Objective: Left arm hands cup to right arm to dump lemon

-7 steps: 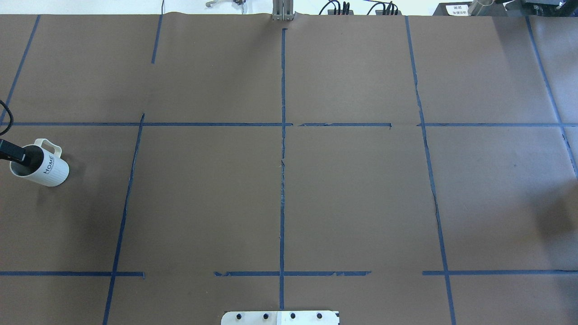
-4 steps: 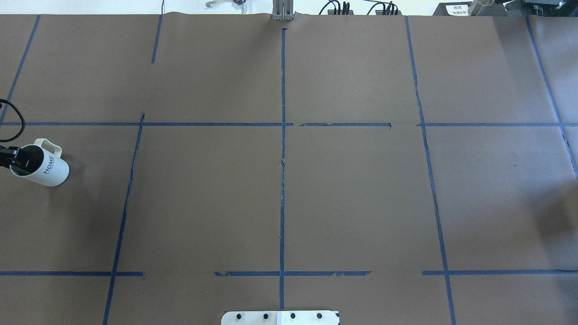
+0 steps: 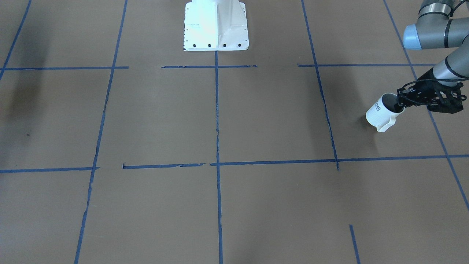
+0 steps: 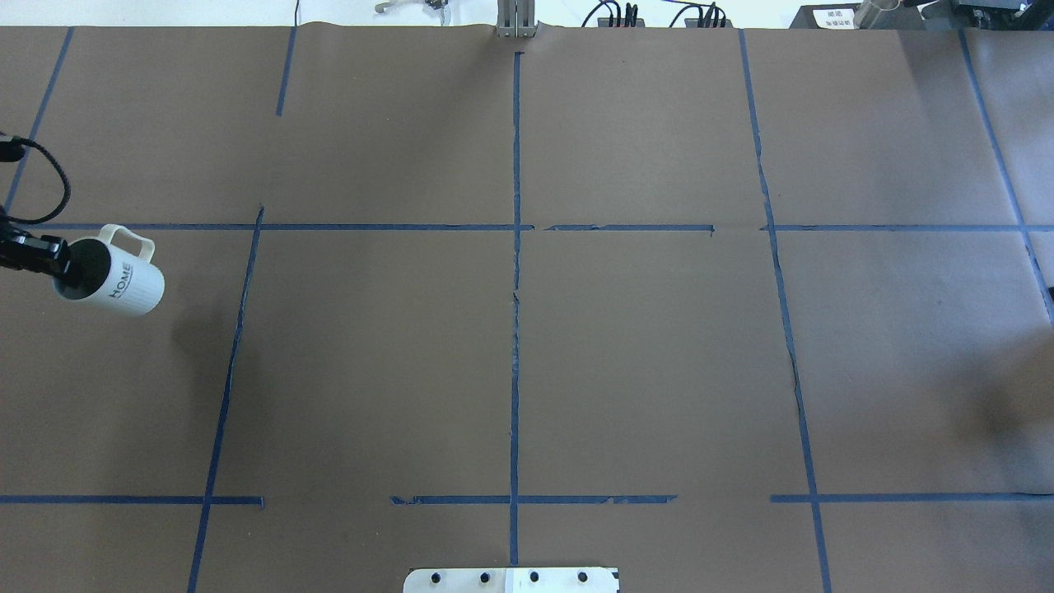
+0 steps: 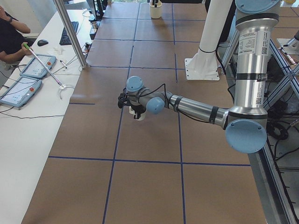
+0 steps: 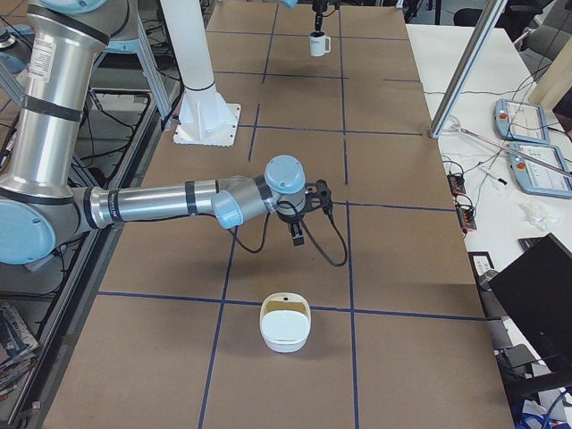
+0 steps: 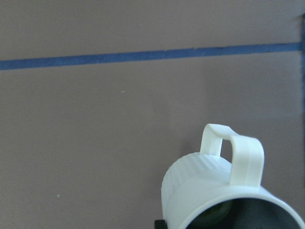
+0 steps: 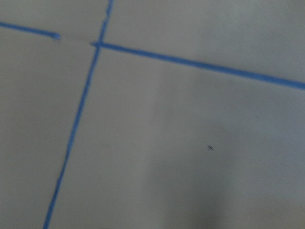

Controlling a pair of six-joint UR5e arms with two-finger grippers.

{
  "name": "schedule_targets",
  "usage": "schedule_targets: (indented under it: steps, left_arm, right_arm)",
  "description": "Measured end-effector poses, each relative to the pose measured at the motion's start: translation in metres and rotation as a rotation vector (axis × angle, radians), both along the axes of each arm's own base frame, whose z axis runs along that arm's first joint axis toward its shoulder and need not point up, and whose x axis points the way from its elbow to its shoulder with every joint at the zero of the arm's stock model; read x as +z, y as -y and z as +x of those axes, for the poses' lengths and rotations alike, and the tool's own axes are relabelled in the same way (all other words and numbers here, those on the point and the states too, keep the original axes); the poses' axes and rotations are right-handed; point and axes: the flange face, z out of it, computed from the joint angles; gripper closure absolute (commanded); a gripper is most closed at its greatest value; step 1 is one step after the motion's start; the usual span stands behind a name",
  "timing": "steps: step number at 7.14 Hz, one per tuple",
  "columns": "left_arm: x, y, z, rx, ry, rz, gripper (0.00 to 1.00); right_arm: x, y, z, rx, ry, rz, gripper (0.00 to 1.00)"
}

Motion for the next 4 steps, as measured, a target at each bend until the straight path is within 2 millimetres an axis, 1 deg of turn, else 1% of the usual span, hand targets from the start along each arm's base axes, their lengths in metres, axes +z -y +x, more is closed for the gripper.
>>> schedule_targets:
  steps: [1, 2, 3, 4]
  left_arm:
    - [-0.059, 0.017, 0.01, -0.011, -0.004, -0.008, 1.0]
    - [-0.123, 0.028, 0.032, -0.03, -0.014, -0.048, 0.98]
    - [-0.183, 0.027, 0.065, -0.05, -0.034, -0.108, 0.99]
    - [-0.228, 0.021, 0.097, -0.081, -0.053, -0.172, 0.99]
  right_arm:
    - [-0.038, 0.019, -0.054, 0.059, 0.004, 0.04, 0.0]
    - [-0.078, 0.03, -0.109, 0.125, 0.027, 0.1, 0.0]
    - [-0.118, 0.032, -0.157, 0.175, 0.065, 0.164, 0.0]
    - [-0.152, 0.026, -0.194, 0.217, 0.097, 0.218, 0.0]
